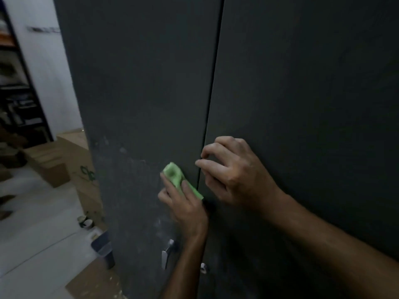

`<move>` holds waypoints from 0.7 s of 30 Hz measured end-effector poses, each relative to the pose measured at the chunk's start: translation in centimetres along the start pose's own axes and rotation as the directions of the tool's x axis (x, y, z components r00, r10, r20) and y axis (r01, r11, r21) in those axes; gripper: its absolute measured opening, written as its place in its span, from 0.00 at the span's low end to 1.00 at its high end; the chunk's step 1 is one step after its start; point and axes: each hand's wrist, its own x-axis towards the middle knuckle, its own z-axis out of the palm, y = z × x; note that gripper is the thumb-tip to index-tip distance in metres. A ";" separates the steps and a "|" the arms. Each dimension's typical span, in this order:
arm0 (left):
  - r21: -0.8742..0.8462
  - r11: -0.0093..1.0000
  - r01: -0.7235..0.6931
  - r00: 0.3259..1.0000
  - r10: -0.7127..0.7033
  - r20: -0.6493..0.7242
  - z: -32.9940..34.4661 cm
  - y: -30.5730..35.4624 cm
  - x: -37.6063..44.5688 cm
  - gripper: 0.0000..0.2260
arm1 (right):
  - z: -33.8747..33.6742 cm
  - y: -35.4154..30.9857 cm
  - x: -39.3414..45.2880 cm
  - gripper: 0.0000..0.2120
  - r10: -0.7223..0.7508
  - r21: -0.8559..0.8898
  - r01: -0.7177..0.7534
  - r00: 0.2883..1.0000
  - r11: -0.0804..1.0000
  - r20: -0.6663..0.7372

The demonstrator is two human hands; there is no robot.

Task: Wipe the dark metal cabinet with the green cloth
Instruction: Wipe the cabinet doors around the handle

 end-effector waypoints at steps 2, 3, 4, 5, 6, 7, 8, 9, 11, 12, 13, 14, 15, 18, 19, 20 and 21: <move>0.016 0.972 0.235 0.972 -0.235 -0.013 -1.1 -2.5 0.7 0.25 | 0.6 -0.2 0.3 0.09 -0.021 0.019 0.020 0.999 1.000 0.039; -0.008 0.942 0.336 0.940 -0.336 -0.052 -1.4 -2.9 2.4 0.24 | 0.9 -0.3 0.6 0.10 -0.036 0.022 0.034 0.996 0.999 0.076; -0.038 0.919 0.393 0.914 -0.395 -0.093 -1.5 -2.6 4.4 0.24 | 1.2 -0.3 1.0 0.11 -0.054 0.021 0.052 0.992 0.998 0.115; -0.056 0.924 0.378 0.914 -0.383 -0.133 -1.4 -1.9 6.4 0.24 | 1.4 -0.3 1.5 0.12 -0.072 0.020 0.069 0.986 0.997 0.149; -0.061 0.950 0.307 0.938 -0.312 -0.150 -1.0 -0.8 8.0 0.24 | 1.7 -0.4 2.1 0.13 -0.084 0.020 0.082 0.981 0.996 0.173; -0.044 0.978 0.203 0.964 -0.208 -0.165 -0.4 -0.2 8.5 0.25 | 2.1 -0.4 2.7 0.14 -0.087 0.019 0.085 0.979 0.996 0.186; -0.003 0.994 0.111 0.980 -0.110 -0.164 0.2 0.0 7.9 0.25 | 2.4 -0.4 3.3 0.14 -0.080 0.018 0.078 0.977 0.997 0.196; 0.042 0.998 0.041 0.989 -0.034 -0.145 0.7 -0.6 6.2 0.24 | 2.8 -0.4 3.8 0.16 -0.069 0.015 0.067 0.976 0.998 0.208; 0.084 0.996 -0.031 0.998 0.035 -0.050 0.3 -3.4 2.2 0.25 | 3.5 -0.5 4.3 0.17 -0.058 -0.014 0.063 0.967 0.998 0.246; 0.097 0.995 -0.015 1.000 0.016 -0.014 -0.5 -5.2 1.1 0.26 | 3.8 -0.6 4.3 0.17 -0.061 -0.039 0.074 0.963 0.996 0.263; 0.131 0.990 0.053 0.999 -0.051 -0.019 -1.2 -6.8 1.6 0.26 | 4.1 -0.6 4.3 0.16 -0.064 -0.069 0.086 0.960 0.994 0.273; 0.136 0.975 0.173 0.984 -0.168 -0.051 -1.7 -7.8 3.4 0.25 | 4.2 -0.7 4.3 0.16 -0.066 -0.099 0.097 0.958 0.990 0.280; 0.126 0.944 0.304 0.951 -0.293 -0.103 -2.0 -8.1 5.8 0.24 | 4.3 -0.7 4.3 0.15 -0.067 -0.123 0.106 0.957 0.987 0.284; 0.090 0.927 0.363 0.920 -0.341 -0.195 -2.0 -6.3 12.1 0.23 | 4.5 -0.8 4.3 0.14 -0.070 -0.155 0.118 0.957 0.981 0.283; 0.076 0.955 0.286 0.944 -0.267 -0.194 -1.6 -5.6 12.2 0.25 | 4.5 -0.9 4.3 0.14 -0.071 -0.168 0.122 0.958 0.978 0.279; 0.065 0.979 0.195 0.968 -0.182 -0.174 -0.9 -5.2 11.0 0.27 | 4.6 -0.9 4.2 0.14 -0.073 -0.181 0.127 0.958 0.975 0.276; 0.061 0.992 0.108 0.984 -0.098 -0.148 -0.4 -5.6 8.8 0.29 | 4.7 -0.8 4.2 0.15 -0.076 -0.193 0.134 0.957 0.972 0.278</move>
